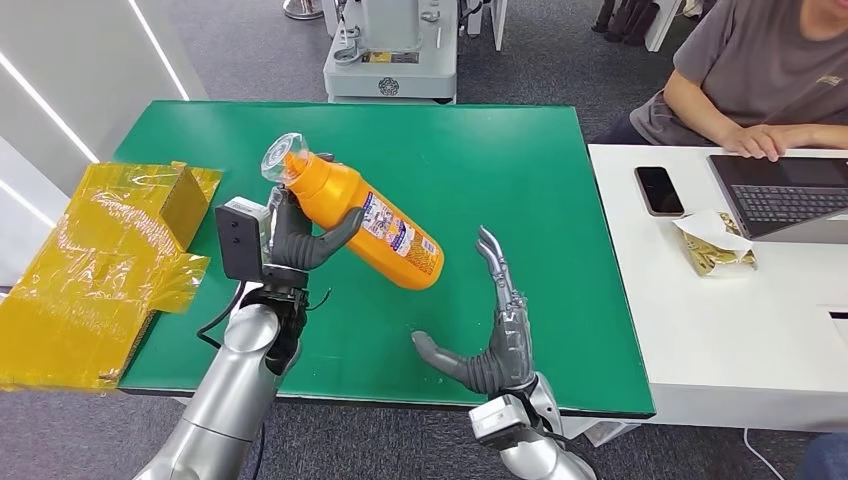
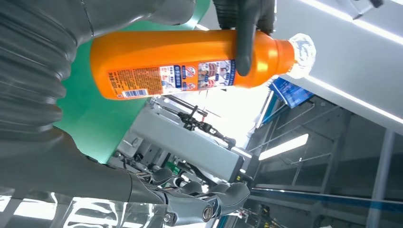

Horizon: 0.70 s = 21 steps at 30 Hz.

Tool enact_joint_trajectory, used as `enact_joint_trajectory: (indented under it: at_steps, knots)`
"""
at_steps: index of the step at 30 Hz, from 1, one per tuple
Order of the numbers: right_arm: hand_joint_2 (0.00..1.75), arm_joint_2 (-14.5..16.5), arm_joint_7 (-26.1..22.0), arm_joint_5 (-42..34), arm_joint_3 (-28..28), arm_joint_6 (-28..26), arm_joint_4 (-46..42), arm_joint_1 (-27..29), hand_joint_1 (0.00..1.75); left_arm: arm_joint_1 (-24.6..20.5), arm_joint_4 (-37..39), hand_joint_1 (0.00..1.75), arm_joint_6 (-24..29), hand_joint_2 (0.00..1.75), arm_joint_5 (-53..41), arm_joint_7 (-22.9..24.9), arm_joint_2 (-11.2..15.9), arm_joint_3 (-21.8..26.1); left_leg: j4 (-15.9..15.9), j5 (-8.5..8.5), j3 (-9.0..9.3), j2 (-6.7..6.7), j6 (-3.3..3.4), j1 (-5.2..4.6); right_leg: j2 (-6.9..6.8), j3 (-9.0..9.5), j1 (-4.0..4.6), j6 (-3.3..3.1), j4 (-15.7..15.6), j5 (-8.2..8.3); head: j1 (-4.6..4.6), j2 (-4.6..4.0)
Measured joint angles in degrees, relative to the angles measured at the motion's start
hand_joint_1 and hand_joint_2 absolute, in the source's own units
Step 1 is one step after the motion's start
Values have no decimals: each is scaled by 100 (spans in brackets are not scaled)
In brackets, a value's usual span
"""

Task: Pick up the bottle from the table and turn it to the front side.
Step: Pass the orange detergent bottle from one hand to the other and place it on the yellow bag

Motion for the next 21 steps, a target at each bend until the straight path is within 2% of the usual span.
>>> enact_joint_trajectory:
  at_steps: [4,8,12,16,21]
  knots:
    - [175,-21,-8,-88,44,0,-170,65,0,21,0,175,241,175,-241,-9,53,50,0,0,0,1,0,0,1,1,0,0,0,1,0,0]
    - [175,-43,-15,-208,84,46,-314,205,0,37,0,175,1020,175,-1003,4,310,208,0,0,1,5,0,1,4,0,0,0,2,0,0,0]
    - [175,-45,-15,-371,86,214,-350,306,0,28,-7,175,1918,175,-2245,208,809,458,-2,1,3,11,-2,5,13,-7,2,-4,7,-2,-2,0]
    - [175,-45,-15,-452,86,157,-357,354,0,-168,92,175,2165,175,-3826,720,1396,573,-3,6,0,10,-9,9,13,-12,7,-6,11,-3,0,0]
    - [175,-45,31,-507,89,141,-451,450,0,-605,506,175,2567,175,-5496,1313,1975,604,-3,8,0,17,-13,8,18,-12,7,-10,12,1,1,0]
